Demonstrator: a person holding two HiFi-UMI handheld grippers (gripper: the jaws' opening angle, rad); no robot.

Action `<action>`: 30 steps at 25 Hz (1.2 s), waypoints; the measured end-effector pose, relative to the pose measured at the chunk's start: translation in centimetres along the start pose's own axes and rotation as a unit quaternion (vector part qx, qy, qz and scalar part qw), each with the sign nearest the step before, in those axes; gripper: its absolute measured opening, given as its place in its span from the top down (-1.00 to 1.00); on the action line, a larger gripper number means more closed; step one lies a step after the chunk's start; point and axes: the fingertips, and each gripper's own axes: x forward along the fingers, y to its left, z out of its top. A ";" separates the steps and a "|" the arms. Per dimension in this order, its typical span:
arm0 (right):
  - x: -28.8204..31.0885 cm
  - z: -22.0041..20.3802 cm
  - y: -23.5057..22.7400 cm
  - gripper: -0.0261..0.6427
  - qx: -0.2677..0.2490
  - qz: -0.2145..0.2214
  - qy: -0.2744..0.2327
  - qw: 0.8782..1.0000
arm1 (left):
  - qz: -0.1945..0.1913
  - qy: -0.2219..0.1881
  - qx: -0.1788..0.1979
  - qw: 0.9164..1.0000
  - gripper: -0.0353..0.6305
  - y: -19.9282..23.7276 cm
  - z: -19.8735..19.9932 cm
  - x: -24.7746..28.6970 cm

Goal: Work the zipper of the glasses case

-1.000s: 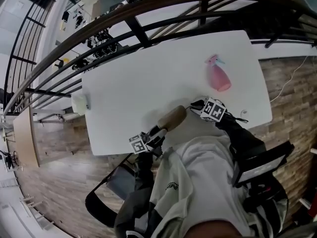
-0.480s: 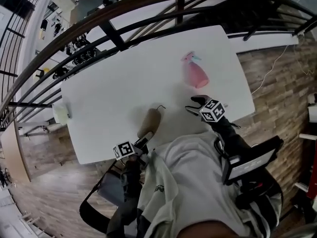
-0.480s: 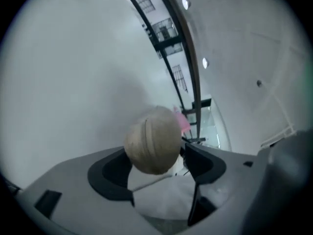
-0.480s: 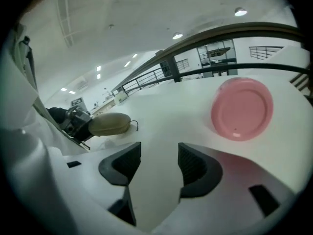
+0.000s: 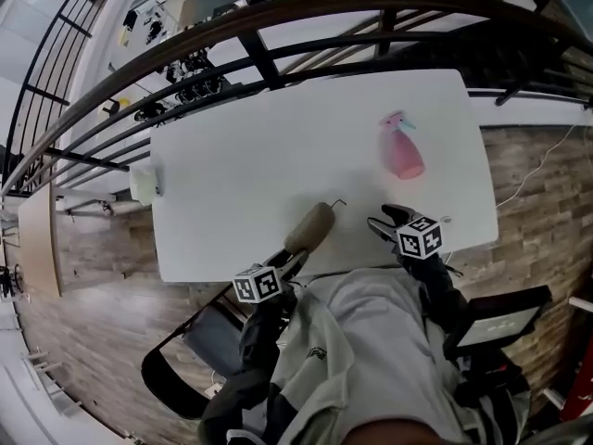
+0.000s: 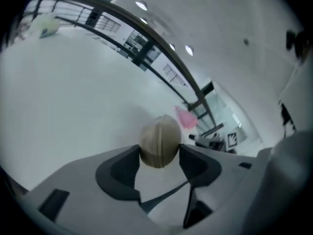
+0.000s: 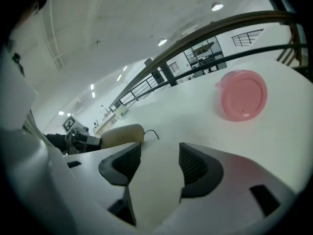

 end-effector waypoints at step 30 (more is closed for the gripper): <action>2.8 4.4 3.9 0.94 0.004 0.103 -0.088 0.991 | -0.118 -0.216 -0.047 0.968 0.88 0.3 7.6 -1.4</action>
